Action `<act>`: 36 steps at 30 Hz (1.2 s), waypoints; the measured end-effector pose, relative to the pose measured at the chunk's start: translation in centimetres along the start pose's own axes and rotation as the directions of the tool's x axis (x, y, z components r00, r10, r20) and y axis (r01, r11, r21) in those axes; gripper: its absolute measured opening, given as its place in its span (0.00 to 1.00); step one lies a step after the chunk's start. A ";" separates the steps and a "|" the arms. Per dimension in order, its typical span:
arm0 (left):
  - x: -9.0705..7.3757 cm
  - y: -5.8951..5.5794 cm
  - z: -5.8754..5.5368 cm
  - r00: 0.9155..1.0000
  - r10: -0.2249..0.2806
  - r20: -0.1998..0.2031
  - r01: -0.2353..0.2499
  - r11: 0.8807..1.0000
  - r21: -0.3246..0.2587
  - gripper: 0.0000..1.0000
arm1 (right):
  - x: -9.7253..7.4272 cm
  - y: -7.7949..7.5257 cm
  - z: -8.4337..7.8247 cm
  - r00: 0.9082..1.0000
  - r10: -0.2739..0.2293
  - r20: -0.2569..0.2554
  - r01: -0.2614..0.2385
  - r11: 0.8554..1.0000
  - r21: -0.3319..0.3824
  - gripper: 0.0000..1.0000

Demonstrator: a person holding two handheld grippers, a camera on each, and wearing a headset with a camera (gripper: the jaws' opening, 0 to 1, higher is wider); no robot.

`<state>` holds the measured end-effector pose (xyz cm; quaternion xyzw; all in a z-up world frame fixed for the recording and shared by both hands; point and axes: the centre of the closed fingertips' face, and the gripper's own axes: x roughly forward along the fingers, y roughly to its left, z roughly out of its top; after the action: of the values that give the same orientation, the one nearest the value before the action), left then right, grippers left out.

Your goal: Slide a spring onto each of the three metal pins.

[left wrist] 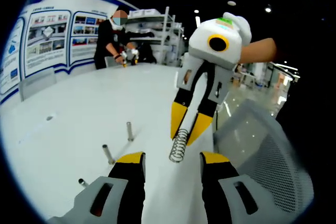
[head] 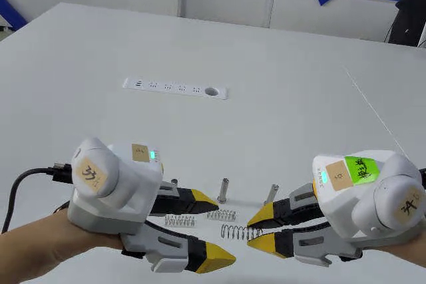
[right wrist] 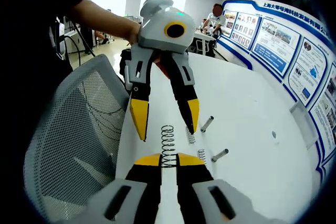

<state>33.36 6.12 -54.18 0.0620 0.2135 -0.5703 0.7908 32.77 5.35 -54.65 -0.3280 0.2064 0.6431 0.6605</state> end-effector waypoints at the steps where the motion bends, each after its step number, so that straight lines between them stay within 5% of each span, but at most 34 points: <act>1: 0.0 -0.1 0.1 1.000 -0.003 0.000 0.003 1.000 0.002 0.41 | 0.0 0.1 0.1 1.000 0.000 0.002 0.000 1.000 0.001 0.11; 16: 1.0 -1.5 -0.5 0.995 -0.076 -0.062 0.078 0.997 0.030 0.14 | 0.8 1.0 0.4 1.000 0.019 0.000 -0.019 1.000 -0.012 0.11; 22: 1.1 -1.8 -0.9 0.991 -0.083 -0.108 0.090 0.993 0.069 0.11 | 0.7 1.3 0.3 1.000 0.017 -0.017 -0.017 0.999 -0.035 0.11; 32: 0.3 -2.0 -0.2 0.994 -0.074 -0.075 0.086 0.982 0.168 0.10 | 0.0 1.1 1.3 1.000 0.005 0.024 -0.004 0.999 -0.048 0.12; 36: 0.2 -2.0 -0.1 0.994 -0.076 -0.078 0.089 0.980 0.177 0.10 | 0.0 0.8 1.3 1.000 -0.008 0.029 0.009 0.999 -0.042 0.20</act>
<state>31.56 5.29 -54.11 0.1447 0.1913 -0.6169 0.7496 31.82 6.26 -53.90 -0.3334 0.1822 0.6491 0.6591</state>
